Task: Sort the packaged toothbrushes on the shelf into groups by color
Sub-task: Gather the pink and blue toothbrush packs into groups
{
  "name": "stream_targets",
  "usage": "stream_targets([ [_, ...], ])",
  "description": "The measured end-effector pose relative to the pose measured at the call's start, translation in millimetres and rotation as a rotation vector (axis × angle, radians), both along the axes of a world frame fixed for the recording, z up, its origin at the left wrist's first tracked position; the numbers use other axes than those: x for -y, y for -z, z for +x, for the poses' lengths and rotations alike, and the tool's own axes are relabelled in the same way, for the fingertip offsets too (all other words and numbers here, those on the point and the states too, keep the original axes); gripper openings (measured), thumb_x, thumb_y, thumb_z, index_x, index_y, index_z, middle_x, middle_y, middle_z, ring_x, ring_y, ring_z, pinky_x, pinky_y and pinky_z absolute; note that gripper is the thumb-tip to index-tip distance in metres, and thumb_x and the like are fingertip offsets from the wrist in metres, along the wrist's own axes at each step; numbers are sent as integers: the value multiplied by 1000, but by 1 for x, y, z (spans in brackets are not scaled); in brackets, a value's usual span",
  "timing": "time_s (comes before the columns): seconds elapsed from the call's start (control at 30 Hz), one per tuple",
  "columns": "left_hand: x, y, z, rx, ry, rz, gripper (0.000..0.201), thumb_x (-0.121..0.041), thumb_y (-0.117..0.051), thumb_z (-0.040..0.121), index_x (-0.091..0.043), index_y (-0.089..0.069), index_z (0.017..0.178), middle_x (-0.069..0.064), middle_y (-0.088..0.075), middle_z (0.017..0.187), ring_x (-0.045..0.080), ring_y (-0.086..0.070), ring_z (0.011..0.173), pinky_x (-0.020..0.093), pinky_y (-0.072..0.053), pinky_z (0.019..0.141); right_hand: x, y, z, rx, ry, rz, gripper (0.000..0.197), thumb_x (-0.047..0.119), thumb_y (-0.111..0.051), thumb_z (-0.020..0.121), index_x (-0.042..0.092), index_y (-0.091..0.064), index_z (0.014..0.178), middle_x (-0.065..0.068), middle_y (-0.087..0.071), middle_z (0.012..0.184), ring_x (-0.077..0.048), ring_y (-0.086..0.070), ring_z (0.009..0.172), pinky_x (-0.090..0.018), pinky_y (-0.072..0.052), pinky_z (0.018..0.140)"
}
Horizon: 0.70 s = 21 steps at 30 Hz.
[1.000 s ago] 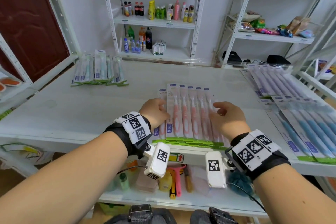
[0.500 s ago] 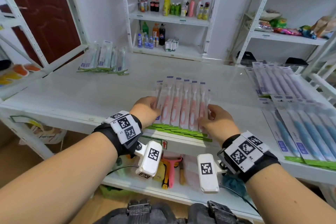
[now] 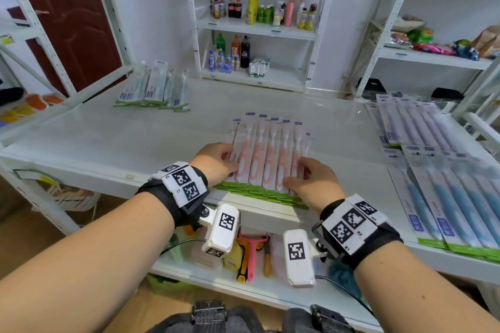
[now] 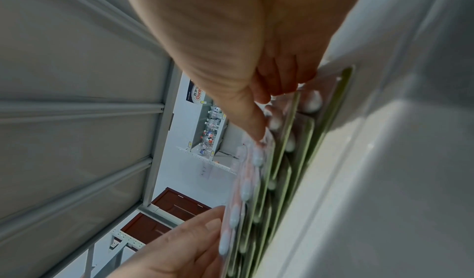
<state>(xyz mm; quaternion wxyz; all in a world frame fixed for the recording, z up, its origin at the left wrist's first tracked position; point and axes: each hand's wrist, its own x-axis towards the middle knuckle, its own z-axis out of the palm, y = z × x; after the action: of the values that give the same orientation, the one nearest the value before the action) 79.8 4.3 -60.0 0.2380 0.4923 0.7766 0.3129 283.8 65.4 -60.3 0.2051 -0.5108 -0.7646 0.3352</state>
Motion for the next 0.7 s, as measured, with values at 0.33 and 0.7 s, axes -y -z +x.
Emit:
stream_targets([
  [0.33,-43,-5,-10,-35,23,-22,42,-13,-64,82,-4,-59,123,9,-60,120,25,-56,113,27,-40,94,-36,-10,-7,-22,32,-41,43,17,-70,78,0,-57,116,-21,-65,101,-34,-66,87,-45,-55,79],
  [0.7,-125,-11,-19,-97,105,-19,12,-8,-64,78,0,-56,78,11,-45,76,20,-43,72,26,-31,66,-113,-9,-15,-13,117,-49,49,18,-72,79,3,-55,122,-14,-65,114,-7,-61,86,-1,-34,36],
])
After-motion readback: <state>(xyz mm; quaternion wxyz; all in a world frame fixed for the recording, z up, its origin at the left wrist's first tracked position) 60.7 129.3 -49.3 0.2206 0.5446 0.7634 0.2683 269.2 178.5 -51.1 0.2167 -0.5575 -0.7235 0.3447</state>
